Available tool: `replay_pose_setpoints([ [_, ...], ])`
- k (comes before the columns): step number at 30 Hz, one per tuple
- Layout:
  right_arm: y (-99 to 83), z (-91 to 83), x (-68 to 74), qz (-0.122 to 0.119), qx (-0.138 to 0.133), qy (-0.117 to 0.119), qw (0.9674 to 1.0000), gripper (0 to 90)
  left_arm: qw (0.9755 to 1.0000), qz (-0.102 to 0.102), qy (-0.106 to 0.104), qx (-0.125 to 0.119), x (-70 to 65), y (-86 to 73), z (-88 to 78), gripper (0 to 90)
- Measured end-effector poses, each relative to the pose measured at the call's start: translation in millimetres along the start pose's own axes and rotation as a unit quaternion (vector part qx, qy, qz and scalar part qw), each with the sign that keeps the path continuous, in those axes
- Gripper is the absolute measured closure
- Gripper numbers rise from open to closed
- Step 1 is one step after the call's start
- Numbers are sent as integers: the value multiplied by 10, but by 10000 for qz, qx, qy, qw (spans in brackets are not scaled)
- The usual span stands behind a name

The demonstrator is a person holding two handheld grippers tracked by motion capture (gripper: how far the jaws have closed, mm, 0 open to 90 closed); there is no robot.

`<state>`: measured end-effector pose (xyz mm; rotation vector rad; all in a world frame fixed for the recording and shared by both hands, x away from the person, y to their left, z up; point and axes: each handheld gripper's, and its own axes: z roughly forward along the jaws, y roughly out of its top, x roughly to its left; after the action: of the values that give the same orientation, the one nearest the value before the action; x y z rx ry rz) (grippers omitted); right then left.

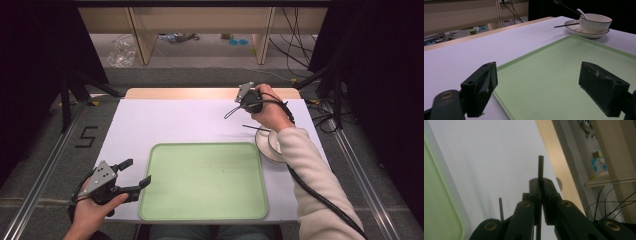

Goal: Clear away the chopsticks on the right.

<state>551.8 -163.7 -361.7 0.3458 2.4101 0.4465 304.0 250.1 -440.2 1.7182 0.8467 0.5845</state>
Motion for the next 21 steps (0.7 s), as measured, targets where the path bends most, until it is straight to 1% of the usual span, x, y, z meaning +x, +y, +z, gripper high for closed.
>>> replay_pose_setpoints([
  [1,5,-11,-3,12,-54,7,10000,883,10000,-21,10,-19,-4,0,2,152],
  [3,16,-63,-9,113,-227,-59,9997,883,10000,-27,-5,-43,-3,-2,6,152],
  [4,22,-70,5,264,-297,-51,9992,883,10000,-25,-5,-43,-3,-2,7,152],
  [5,28,-88,10,364,-395,-83,9985,883,10000,-29,-5,-38,-4,-2,7,152],
  [7,29,-132,-3,490,-523,-77,9974,883,10000,-28,-4,-39,-4,-2,7,152],
  [8,31,-160,-11,637,-602,-138,9961,883,10000,-24,-4,-39,-3,-2,7,152],
  [9,30,-178,-24,698,-641,-166,9954,883,10000,-27,-5,-44,-3,-2,7,152],
  [11,29,-228,-49,954,-782,-187,9922,883,10000,-20,7,3,-4,1,0,152],
  [13,27,-267,-72,1097,-875,-220,9899,883,10000,-26,-5,-41,-4,-2,7,152],
  [15,21,-301,-91,1279,-1024,-341,9859,883,10000,-27,-4,-43,-3,-2,8,152],
  [16,13,-319,-107,1287,-1105,-386,9848,883,10000,-25,-3,-41,-3,-2,8,152],
  [17,10,-332,-113,1343,-1159,-415,9833,883,9999,-115,-53,-28,-15,-6,10,152],
  [18,7,-355,-128,1444,-1242,-447,9807,884,9998,-161,-129,-30,-25,-8,13,152],
  [19,5,-369,-143,1521,-1354,-491,9778,884,10000,-43,-41,-37,-8,-3,8,152],
  [21,4,-401,-164,1665,-1479,-520,9735,884,10000,-14,-26,-50,-4,0,7,152],
])
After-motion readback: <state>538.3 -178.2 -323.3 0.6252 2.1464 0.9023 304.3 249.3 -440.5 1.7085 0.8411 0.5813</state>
